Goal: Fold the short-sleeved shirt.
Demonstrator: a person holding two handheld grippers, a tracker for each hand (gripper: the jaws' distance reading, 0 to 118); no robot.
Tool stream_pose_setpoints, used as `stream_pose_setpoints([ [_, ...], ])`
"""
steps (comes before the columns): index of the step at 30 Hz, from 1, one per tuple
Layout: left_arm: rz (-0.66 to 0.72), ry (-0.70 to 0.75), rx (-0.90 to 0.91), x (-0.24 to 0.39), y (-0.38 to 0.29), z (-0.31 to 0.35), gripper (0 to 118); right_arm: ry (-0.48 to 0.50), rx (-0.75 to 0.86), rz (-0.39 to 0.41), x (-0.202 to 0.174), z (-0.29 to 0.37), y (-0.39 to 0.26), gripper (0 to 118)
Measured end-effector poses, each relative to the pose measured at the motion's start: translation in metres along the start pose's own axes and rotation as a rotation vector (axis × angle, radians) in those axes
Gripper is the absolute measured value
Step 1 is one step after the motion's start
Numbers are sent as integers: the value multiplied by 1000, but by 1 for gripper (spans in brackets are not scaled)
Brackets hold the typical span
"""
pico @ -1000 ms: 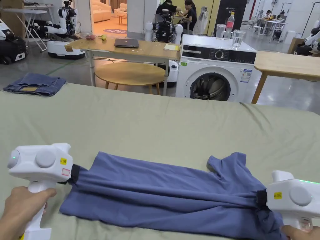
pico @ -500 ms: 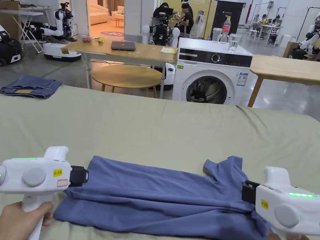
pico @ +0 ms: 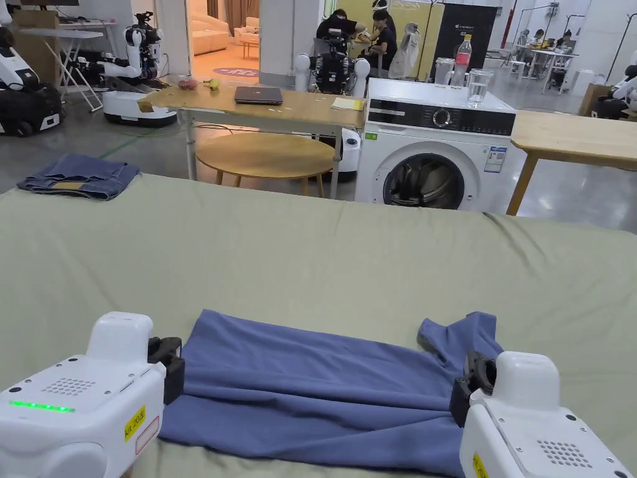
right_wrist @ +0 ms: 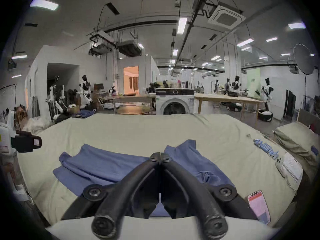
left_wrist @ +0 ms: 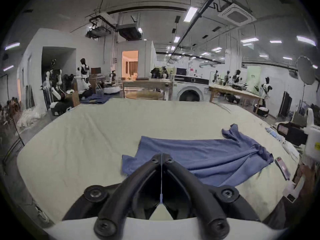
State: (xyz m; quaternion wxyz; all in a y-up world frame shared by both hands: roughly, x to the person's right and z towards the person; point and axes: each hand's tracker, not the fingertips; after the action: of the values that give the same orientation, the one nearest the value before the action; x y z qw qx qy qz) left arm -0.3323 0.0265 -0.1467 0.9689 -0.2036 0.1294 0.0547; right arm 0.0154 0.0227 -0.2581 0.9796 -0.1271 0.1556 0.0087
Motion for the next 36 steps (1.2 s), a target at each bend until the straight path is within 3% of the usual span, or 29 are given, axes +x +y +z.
stream_pose_setpoints([
  [10,120,-12,-433,-69,-10,-75,3,-19,-82,19,18,-10,-18,0],
  [13,165,-30,-539,-81,-15,-104,46,-30,-116,24,24,-13,-25,0],
  [17,119,31,-658,-79,-26,-135,61,-49,-152,23,34,-15,-31,0],
  [19,64,82,-778,-76,-41,-151,61,-60,-166,20,39,-14,-33,0],
  [21,45,88,-702,-69,-45,-148,60,-69,-178,19,45,-14,-35,0],
  [24,-22,76,-680,-55,-45,-135,38,-86,-196,16,54,-12,-38,0],
  [26,-15,50,-677,-54,-44,-131,7,-96,-213,13,63,-12,-38,0],
  [27,2,26,-671,-58,-42,-129,2,-101,-226,13,70,-13,-37,0],
  [30,15,0,-640,-58,-40,-119,1,-138,-273,22,94,-19,-34,6],
  [31,12,-5,-631,-60,-40,-115,1,-143,-287,22,105,-22,-31,10],
  [34,29,-14,-592,-63,-35,-102,0,-147,-380,-4,135,-35,-22,58],
  [36,28,-16,-572,-60,-31,-90,0,-144,-414,-7,151,-45,-18,59],
])
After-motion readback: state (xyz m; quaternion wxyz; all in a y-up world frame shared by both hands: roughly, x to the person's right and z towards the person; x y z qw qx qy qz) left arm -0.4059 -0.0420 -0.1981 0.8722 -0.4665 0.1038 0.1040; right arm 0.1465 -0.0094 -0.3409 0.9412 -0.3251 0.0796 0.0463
